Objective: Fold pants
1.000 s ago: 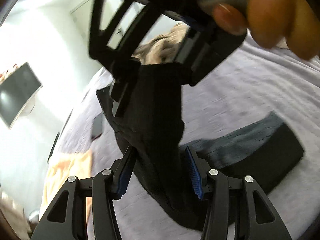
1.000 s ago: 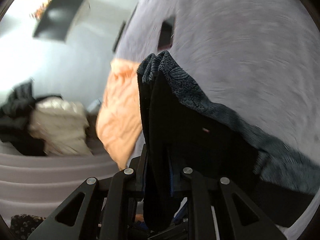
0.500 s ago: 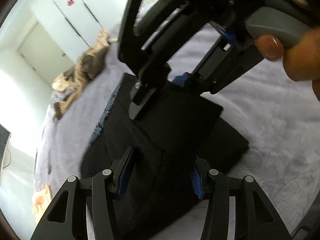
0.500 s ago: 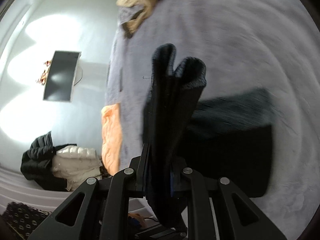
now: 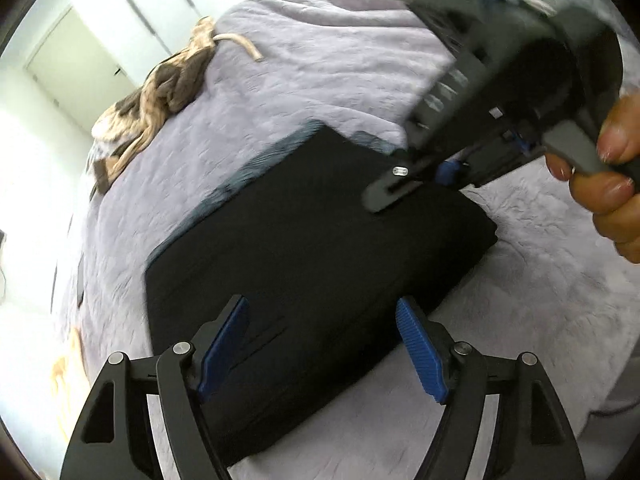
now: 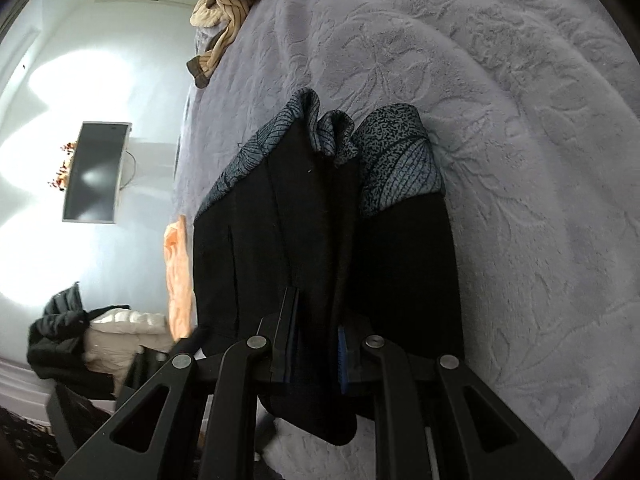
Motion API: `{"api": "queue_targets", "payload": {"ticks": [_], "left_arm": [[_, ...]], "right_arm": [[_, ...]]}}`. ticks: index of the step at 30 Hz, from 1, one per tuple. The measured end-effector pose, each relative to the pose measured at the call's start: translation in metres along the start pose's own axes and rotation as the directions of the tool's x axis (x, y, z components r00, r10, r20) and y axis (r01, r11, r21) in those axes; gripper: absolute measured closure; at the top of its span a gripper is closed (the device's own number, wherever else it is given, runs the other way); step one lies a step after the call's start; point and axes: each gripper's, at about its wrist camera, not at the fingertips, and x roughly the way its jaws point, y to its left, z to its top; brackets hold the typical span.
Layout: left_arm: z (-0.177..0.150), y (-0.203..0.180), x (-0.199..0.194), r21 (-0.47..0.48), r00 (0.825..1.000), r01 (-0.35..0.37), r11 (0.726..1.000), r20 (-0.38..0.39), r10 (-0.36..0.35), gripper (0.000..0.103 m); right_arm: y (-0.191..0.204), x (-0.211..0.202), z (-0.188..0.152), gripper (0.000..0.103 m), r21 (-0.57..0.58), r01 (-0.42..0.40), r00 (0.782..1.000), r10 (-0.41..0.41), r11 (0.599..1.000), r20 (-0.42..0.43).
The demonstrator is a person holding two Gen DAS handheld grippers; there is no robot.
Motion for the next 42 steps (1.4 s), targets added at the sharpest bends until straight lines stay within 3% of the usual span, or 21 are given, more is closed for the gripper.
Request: {"api": "queue_targets", "payload": {"ticks": [4, 11, 18, 22, 24, 25, 27, 30, 33, 36, 41, 42], "left_arm": [[-0.009, 0.036, -0.015, -0.097, 1.0, 0.008, 0.995, -0.014, -0.009, 0.026], [-0.02, 0.107, 0.014, -0.322, 0.984, -0.012, 0.947, -0.172, -0.046, 0.026], [-0.033, 0.133, 0.036, -0.412, 0.954, -0.064, 0.909, -0.292, -0.065, 0.026], [-0.038, 0.136, 0.034, -0.441, 0.949, -0.051, 0.896, -0.302, -0.094, 0.026], [-0.038, 0.137, 0.031, -0.443, 0.95, -0.051, 0.895, -0.298, -0.093, 0.017], [-0.037, 0.138, 0.028, -0.452, 0.952, -0.051, 0.891, -0.293, -0.094, 0.003], [-0.033, 0.151, 0.031, -0.479, 0.957, -0.046, 0.877, -0.271, -0.098, 0.001], [-0.032, 0.162, 0.037, -0.508, 0.954, -0.039, 0.86, -0.276, -0.12, 0.001], [-0.033, 0.169, 0.051, -0.525, 0.94, -0.029, 0.85, -0.303, -0.154, 0.001], [-0.035, 0.174, 0.064, -0.553, 0.928, -0.02, 0.833, -0.32, -0.19, 0.001], [-0.034, 0.18, 0.073, -0.59, 0.924, -0.009, 0.807, -0.313, -0.219, 0.001], [-0.035, 0.179, 0.073, -0.591, 0.924, -0.007, 0.807, -0.313, -0.221, 0.001]], "right_arm": [[0.009, 0.0, -0.011, 0.083, -0.067, 0.116, 0.993, -0.114, 0.991, 0.027], [0.019, -0.007, -0.023, 0.082, -0.085, 0.249, 0.967, -0.243, 0.965, 0.08], [0.034, -0.011, -0.03, 0.076, -0.064, 0.375, 0.925, -0.369, 0.925, 0.094], [0.042, -0.013, -0.035, 0.069, -0.053, 0.444, 0.894, -0.438, 0.895, 0.091], [0.044, -0.013, -0.037, 0.061, -0.058, 0.476, 0.878, -0.472, 0.877, 0.077], [0.044, -0.015, -0.039, 0.059, -0.058, 0.487, 0.873, -0.483, 0.871, 0.067], [0.043, -0.02, -0.041, 0.054, -0.047, 0.499, 0.866, -0.497, 0.865, 0.053], [0.047, -0.035, -0.042, 0.054, -0.026, 0.525, 0.85, -0.521, 0.851, 0.08], [0.056, -0.049, -0.03, 0.054, -0.041, 0.481, 0.87, -0.471, 0.876, 0.148], [0.064, -0.045, 0.004, 0.054, -0.048, 0.44, 0.887, -0.426, 0.897, 0.175], [0.06, -0.012, 0.06, 0.054, -0.028, 0.41, 0.903, -0.401, 0.912, 0.154], [0.057, -0.002, 0.068, 0.062, -0.013, 0.394, 0.912, -0.388, 0.919, 0.135]]}}
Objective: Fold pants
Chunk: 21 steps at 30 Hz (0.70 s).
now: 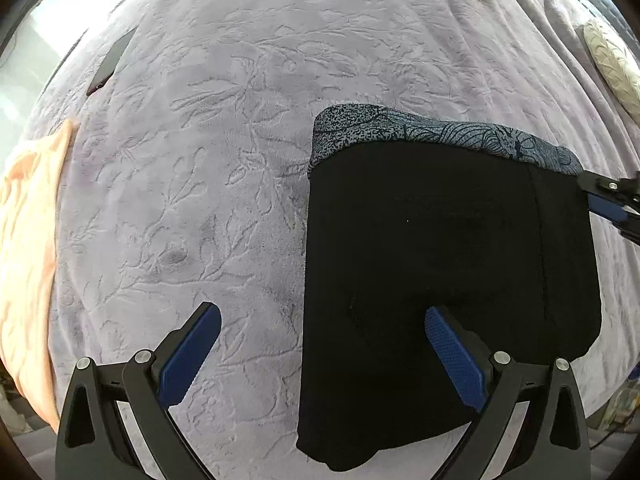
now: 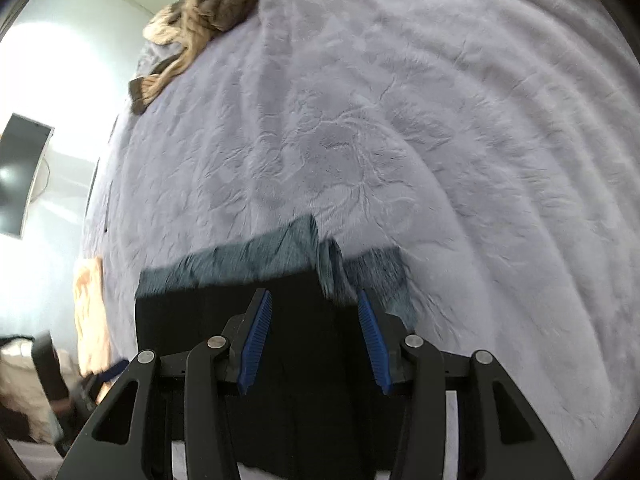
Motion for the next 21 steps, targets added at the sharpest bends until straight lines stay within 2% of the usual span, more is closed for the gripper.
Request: {"api": "queue_targets", "payload": {"ticks": [2, 5, 10, 13, 14, 15, 17, 19, 21], "left_arm": [[0.0, 0.0, 0.003, -0.001, 1.0, 0.011, 1.0, -0.005, -0.011, 0.001], [0.0, 0.0, 0.007, -0.011, 0.999, 0.028, 1.0, -0.021, -0.028, 0.001], [0.002, -0.002, 0.007, -0.001, 0.999, 0.027, 1.0, -0.026, -0.027, 0.001], [0.001, 0.0, 0.008, 0.0, 0.999, 0.031, 1.0, -0.03, -0.031, 0.001], [0.001, 0.001, 0.008, -0.003, 0.999, 0.034, 0.999, -0.032, -0.034, 0.001], [0.001, 0.001, 0.008, -0.006, 0.999, 0.036, 0.999, -0.033, -0.037, 0.001], [0.001, 0.002, 0.012, -0.01, 0.999, 0.038, 0.999, -0.033, -0.038, 0.001], [0.001, 0.003, 0.012, -0.009, 0.999, 0.038, 0.999, -0.031, -0.038, 0.001], [0.0, 0.004, 0.012, -0.007, 0.999, 0.039, 0.999, -0.03, -0.039, 0.001]], "right_arm": [[-0.003, 0.012, 0.002, 0.078, 0.009, -0.016, 0.999, 0.016, 1.0, -0.036], [-0.002, 0.026, -0.009, 0.078, -0.03, 0.043, 0.994, -0.046, 0.999, -0.094], [0.003, 0.023, -0.024, 0.078, -0.039, 0.081, 0.994, -0.083, 0.996, -0.072], [0.012, 0.01, -0.035, 0.073, -0.075, 0.11, 0.991, -0.115, 0.991, -0.07], [0.015, 0.006, -0.04, 0.066, -0.087, 0.116, 0.99, -0.123, 0.989, -0.071], [0.019, 0.0, -0.049, 0.054, -0.102, 0.121, 0.989, -0.129, 0.987, -0.068], [0.021, -0.008, -0.061, 0.04, -0.123, 0.127, 0.989, -0.135, 0.984, -0.061], [0.025, -0.012, -0.076, 0.038, -0.155, 0.145, 0.986, -0.155, 0.977, -0.058], [0.026, -0.008, -0.09, 0.037, -0.188, 0.197, 0.975, -0.212, 0.962, -0.065]]}}
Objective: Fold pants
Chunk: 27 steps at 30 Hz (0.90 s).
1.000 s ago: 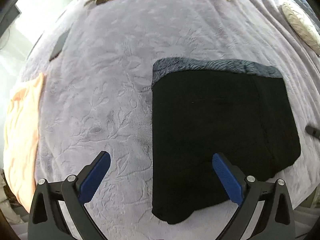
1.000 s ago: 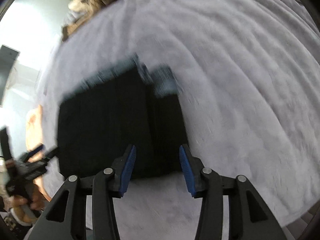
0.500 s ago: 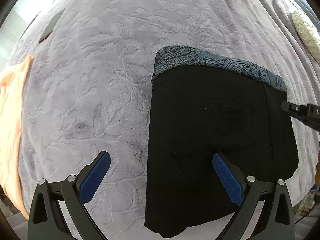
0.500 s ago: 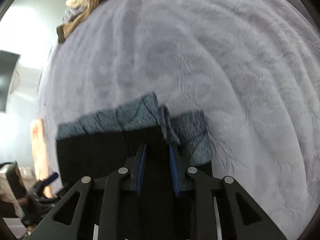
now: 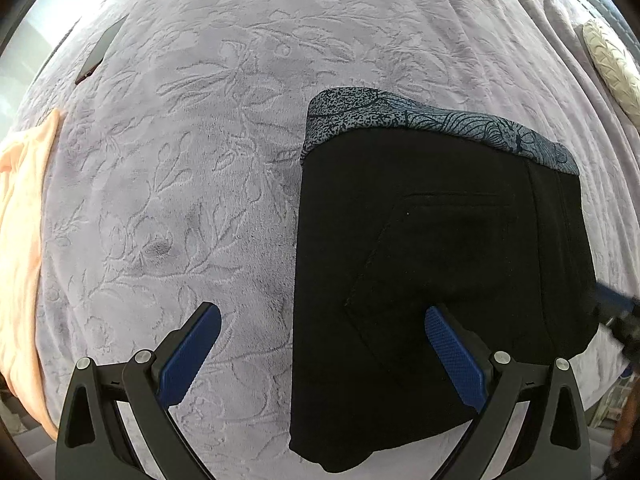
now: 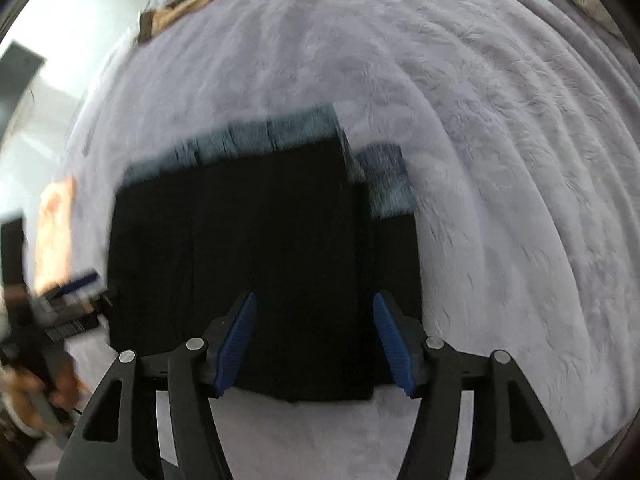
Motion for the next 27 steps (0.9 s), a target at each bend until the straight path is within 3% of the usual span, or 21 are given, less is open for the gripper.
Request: {"api": "queue_targets", "payload": {"ticks": [5, 15, 23, 27], "left_arm": [[-0.002, 0.0, 0.002, 0.01, 1.0, 0.001, 1.0, -0.001, -0.001, 0.001], [-0.008, 0.002, 0.009, 0.012, 1.0, 0.028, 1.0, -0.004, -0.028, 0.001], [-0.011, 0.01, 0.013, -0.028, 0.998, 0.065, 0.998, -0.023, -0.065, 0.001], [-0.009, 0.015, 0.014, -0.038, 0.994, 0.097, 0.995, -0.044, -0.099, 0.001]], "right_arm": [[-0.011, 0.01, -0.02, 0.024, 0.058, -0.027, 1.0, 0.027, 0.998, -0.001], [-0.022, 0.008, -0.038, 0.011, 0.05, -0.071, 0.997, 0.072, 0.996, 0.0], [-0.064, -0.004, -0.065, 0.01, 0.14, -0.165, 0.986, 0.165, 0.976, 0.009], [-0.075, -0.007, -0.057, 0.01, 0.157, -0.205, 0.979, 0.203, 0.966, 0.034]]}}
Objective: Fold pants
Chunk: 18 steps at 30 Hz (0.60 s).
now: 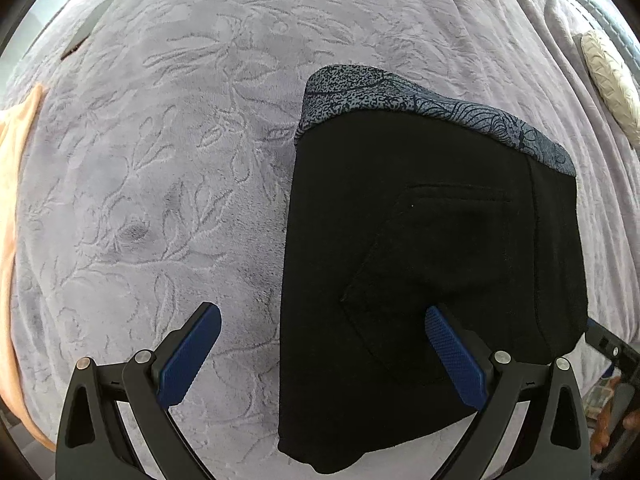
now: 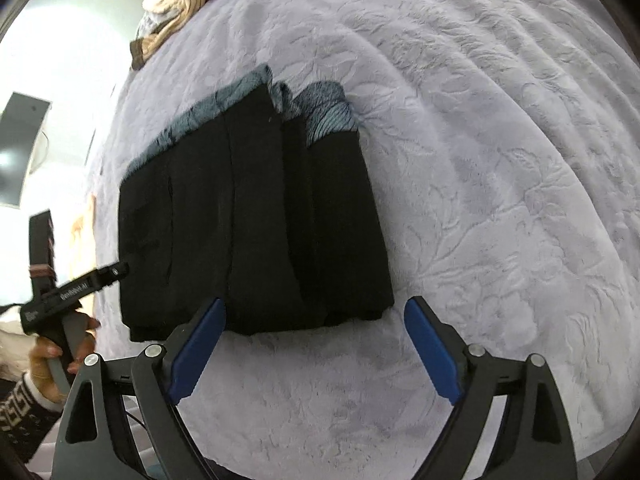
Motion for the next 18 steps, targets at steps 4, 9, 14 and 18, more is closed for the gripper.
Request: {"api": "queue_targets", "payload": {"ticks": [4, 9, 14, 18], "left_arm": [[0.006, 0.003, -0.008, 0.029, 0.998, 0.053, 0.998, 0.016, -0.054, 0.001], [0.017, 0.01, -0.009, 0.051, 0.983, 0.182, 0.982, 0.013, -0.182, 0.001], [0.024, 0.013, 0.008, 0.048, 0.953, 0.302, 0.952, -0.035, -0.3, 0.001], [0.03, 0.009, 0.013, 0.047, 0.94, 0.34, 0.939, -0.026, -0.339, 0.001]], "right_arm": [[-0.009, 0.0, 0.02, 0.01, 0.001, -0.051, 0.999, 0.051, 0.999, 0.002], [-0.021, 0.013, 0.048, 0.01, 0.0, -0.15, 0.988, 0.15, 0.989, -0.032], [-0.042, 0.044, 0.073, 0.01, 0.082, -0.325, 0.939, 0.332, 0.942, -0.094], [-0.042, 0.068, 0.086, 0.009, 0.116, -0.461, 0.871, 0.474, 0.88, -0.129]]}}
